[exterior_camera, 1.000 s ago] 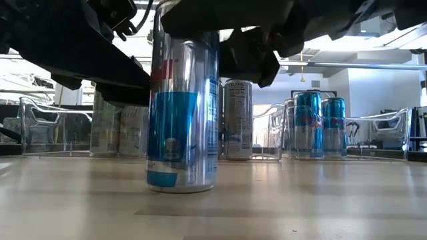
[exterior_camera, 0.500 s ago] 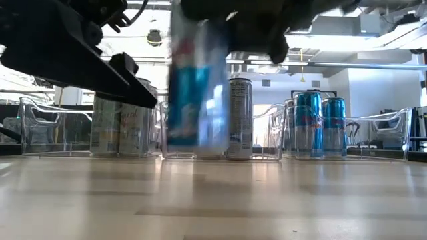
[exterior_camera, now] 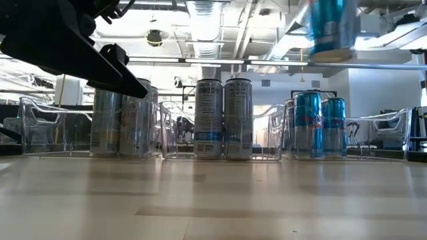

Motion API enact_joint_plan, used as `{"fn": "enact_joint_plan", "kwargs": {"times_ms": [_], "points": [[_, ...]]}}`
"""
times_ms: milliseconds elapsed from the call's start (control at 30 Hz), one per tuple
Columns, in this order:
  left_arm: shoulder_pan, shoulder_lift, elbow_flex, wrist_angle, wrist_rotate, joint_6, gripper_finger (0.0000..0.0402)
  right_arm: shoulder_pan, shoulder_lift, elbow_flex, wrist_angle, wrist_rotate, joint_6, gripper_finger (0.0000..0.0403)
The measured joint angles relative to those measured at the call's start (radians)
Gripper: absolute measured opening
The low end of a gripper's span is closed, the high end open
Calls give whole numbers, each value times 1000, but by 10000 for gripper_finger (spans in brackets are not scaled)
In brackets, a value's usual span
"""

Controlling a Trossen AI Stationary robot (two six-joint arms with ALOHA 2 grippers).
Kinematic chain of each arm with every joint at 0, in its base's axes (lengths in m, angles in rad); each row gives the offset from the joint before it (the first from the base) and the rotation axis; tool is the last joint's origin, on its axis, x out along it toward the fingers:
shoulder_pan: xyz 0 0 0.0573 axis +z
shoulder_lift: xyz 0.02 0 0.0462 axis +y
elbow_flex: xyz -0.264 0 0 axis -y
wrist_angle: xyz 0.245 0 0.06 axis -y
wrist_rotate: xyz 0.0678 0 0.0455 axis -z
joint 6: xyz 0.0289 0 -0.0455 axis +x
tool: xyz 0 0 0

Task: Sort soda cans
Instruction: Put the silver soda can into the right transparent bin

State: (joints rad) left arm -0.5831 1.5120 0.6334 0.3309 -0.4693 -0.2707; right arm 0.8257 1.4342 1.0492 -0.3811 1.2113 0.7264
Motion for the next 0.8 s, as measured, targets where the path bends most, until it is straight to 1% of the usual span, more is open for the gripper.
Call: {"fn": "enact_joint_plan", "kwargs": {"times_ms": [67, 133, 300, 367, 433, 500, 567, 633, 800], "points": [[0, 0, 0, 0, -4, 0, 265, 24, -58, 0, -171, 64, 142, 193], [0, 0, 0, 0, -7, -1, 265, 32, -104, 0, -351, 97, 313, 193], [0, 0, 0, -6, -7, 0, 265, -11, -165, 0, -788, 101, 721, 193], [0, 0, 0, -6, -8, 2, 265, -43, -167, 0, -938, 91, 854, 193], [0, 1, 0, -8, -8, 3, 265, -74, -166, 0, -1051, 79, 961, 193], [0, 1, 0, -10, -8, 4, 265, -96, -167, -13, -1110, 75, 1020, 193], [0, 1, 0, -12, -8, 2, 265, -114, -172, -46, -1118, 59, 1062, 193], [-1, 1, 0, -14, -8, 1, 265, -123, -184, -96, -1119, 44, 1114, 193], [-11, 1, 0, -22, -10, -1, 265, -130, -225, -246, -1121, 52, 1277, 193]]}}
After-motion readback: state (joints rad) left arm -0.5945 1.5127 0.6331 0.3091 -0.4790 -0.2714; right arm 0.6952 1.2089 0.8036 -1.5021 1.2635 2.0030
